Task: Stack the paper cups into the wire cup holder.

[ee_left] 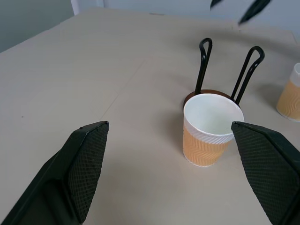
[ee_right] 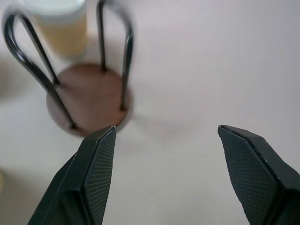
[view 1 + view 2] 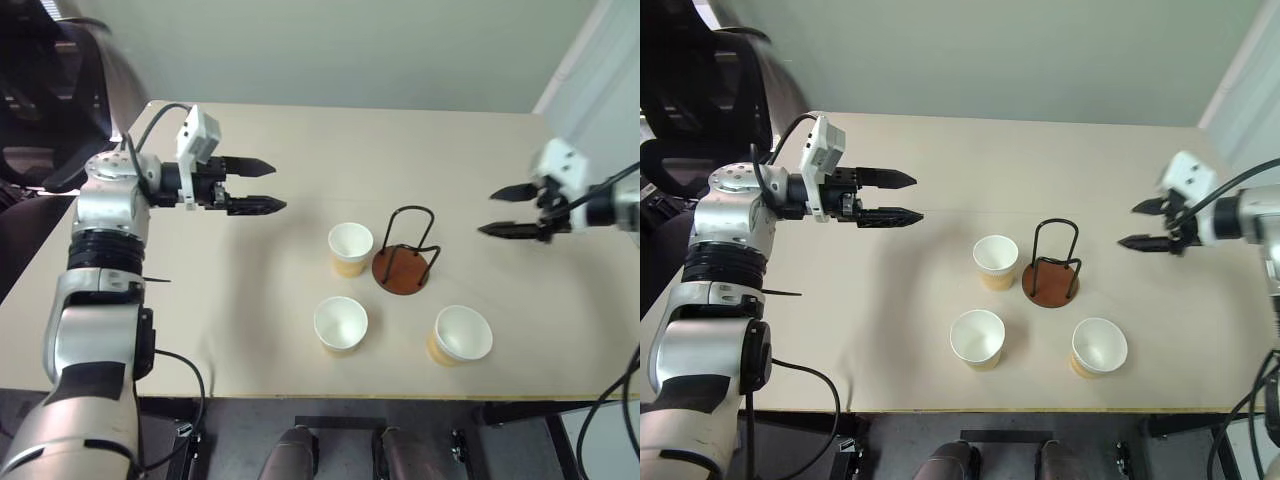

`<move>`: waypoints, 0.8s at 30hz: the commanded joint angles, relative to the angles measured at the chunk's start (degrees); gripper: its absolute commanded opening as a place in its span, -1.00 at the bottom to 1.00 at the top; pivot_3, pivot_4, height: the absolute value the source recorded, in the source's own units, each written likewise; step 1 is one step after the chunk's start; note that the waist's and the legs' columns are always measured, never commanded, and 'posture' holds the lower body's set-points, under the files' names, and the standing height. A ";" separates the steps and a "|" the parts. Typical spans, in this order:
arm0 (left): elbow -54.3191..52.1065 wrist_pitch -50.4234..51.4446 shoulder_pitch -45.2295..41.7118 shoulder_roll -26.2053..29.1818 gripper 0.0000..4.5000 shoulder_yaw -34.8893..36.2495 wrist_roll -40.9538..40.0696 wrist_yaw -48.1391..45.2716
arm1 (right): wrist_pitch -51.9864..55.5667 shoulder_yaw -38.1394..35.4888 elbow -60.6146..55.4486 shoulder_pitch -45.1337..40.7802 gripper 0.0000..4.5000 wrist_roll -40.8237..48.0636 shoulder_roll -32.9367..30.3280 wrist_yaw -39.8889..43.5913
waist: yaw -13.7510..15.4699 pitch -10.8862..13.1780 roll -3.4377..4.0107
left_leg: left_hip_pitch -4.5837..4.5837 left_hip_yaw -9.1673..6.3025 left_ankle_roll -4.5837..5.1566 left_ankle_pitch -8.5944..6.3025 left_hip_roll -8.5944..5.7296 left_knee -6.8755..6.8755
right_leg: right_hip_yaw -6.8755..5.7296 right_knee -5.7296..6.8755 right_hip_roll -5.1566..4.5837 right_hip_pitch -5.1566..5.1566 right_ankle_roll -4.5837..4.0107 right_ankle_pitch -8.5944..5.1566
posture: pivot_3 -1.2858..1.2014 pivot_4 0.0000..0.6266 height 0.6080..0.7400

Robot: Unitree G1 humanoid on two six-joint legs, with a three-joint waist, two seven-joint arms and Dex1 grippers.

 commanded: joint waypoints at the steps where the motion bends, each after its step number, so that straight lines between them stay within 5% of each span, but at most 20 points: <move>1: 0.05 -1.48 -0.90 0.19 1.00 0.68 0.12 -0.15 | 5.24 -5.11 -10.73 5.34 0.55 4.69 -4.19 1.57 | 0.19 0.00 0.00 | -0.02 0.01 -0.01 0.00 0.00 -0.03 | -0.01 -0.06 0.01 0.01 0.00 0.00 | 0.03 -0.52 1.00; 11: 4.71 -3.92 -3.25 -2.93 1.00 0.19 1.08 -0.93 | 17.83 -15.21 -30.48 21.99 0.55 14.40 -11.71 0.89 | 0.38 0.00 0.00 | -0.06 0.10 -0.01 -0.02 0.00 0.13 | 0.03 -0.03 -0.01 0.04 0.05 -0.01 | 0.03 -0.52 1.00; 24: 7.35 -6.14 -3.64 -4.90 1.00 0.34 1.80 -1.27 | 22.71 -7.71 -34.79 21.57 0.55 15.30 -12.13 -6.07 | 0.33 0.00 0.00 | -0.04 0.12 0.21 0.03 -0.03 0.25 | 0.09 0.03 0.01 0.04 0.29 0.15 | 0.03 -0.52 1.00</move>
